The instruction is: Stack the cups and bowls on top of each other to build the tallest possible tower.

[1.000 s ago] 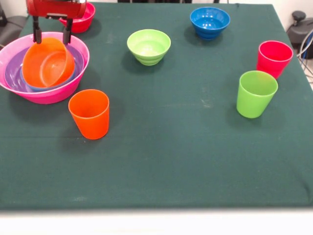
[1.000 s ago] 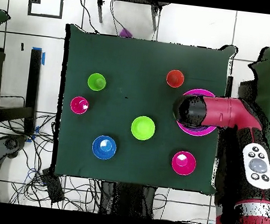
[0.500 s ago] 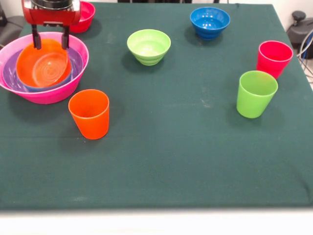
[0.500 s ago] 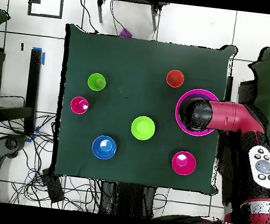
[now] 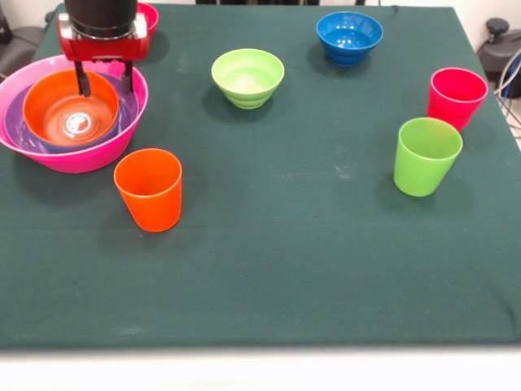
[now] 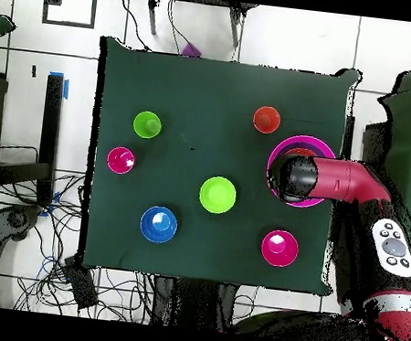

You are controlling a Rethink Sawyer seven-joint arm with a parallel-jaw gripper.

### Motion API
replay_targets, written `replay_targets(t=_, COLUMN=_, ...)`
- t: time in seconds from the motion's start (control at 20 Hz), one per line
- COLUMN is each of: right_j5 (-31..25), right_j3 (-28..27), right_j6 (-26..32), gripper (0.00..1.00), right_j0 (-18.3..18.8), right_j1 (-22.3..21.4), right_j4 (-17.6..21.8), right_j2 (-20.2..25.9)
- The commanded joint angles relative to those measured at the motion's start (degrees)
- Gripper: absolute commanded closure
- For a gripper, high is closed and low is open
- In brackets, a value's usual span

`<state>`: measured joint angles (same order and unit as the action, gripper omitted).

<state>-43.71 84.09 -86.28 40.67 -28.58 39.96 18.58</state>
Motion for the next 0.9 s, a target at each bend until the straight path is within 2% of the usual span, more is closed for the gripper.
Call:
replay_targets(t=0.05, right_j5=-1.7, right_j3=-2.5, right_j6=11.7, gripper=0.0, right_j0=-1.1, right_j1=3.9, right_j4=2.2, right_j2=4.8)
replay_targets(t=0.2, right_j5=-2.2, right_j3=-3.0, right_j6=11.7, gripper=0.0, right_j0=-1.5, right_j1=3.9, right_j4=2.2, right_j2=4.6)
replay_targets(t=0.3, right_j5=-3.9, right_j3=-2.5, right_j6=11.6, gripper=0.0, right_j0=-2.1, right_j1=2.5, right_j4=1.7, right_j2=4.2)
replay_targets(t=0.65, right_j5=-15.6, right_j3=-1.0, right_j6=11.1, gripper=0.0, right_j0=-6.2, right_j1=-5.2, right_j4=0.5, right_j2=0.8)
replay_targets(t=0.9, right_j5=-16.8, right_j3=-1.0, right_j6=10.7, gripper=0.0, right_j0=-6.4, right_j1=-5.7, right_j4=0.8, right_j2=1.6)
